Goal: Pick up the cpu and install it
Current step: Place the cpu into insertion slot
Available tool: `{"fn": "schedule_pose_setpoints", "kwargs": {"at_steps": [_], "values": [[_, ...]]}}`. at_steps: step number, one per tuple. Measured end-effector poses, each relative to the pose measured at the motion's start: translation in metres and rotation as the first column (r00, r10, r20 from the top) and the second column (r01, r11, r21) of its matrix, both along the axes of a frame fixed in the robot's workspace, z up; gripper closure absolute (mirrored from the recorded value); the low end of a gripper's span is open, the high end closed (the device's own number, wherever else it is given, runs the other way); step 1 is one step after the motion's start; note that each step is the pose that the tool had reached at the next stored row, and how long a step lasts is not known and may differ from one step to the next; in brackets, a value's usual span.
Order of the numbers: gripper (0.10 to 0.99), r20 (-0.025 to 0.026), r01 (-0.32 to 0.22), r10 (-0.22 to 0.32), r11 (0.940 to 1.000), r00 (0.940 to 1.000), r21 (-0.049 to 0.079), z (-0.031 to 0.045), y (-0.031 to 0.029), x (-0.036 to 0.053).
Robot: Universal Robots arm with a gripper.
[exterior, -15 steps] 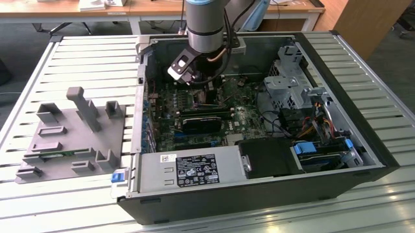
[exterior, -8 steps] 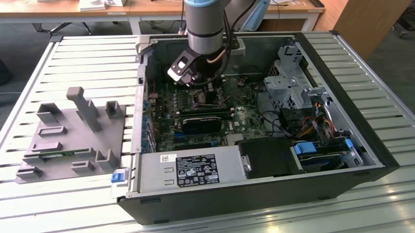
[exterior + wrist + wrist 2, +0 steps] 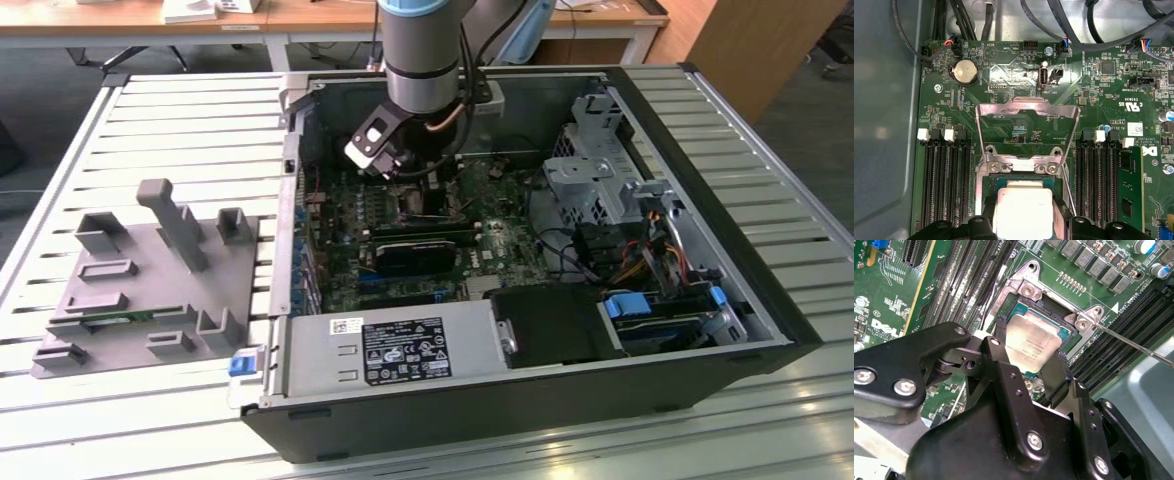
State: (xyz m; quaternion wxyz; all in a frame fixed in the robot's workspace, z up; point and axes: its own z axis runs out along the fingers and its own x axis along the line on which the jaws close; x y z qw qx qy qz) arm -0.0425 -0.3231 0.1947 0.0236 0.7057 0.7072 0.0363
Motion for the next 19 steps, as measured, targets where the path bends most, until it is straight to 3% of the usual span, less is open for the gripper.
{"fn": "schedule_pose_setpoints", "kwargs": {"at_steps": [11,13,14,19], "values": [[0.561,0.0005,0.000,0.000,1.0000,1.0000,0.001,-0.0004,0.0001,0.0001],[0.549,0.0003,0.000,0.000,1.0000,1.0000,0.001,-0.0005,0.0001,0.0000],[0.486,0.0000,0.000,0.000,1.0000,1.0000,0.000,-0.0005,0.0001,0.0000],[0.486,0.0001,0.000,0.000,1.0000,1.0000,0.000,-0.0008,0.0002,-0.0013]]}}
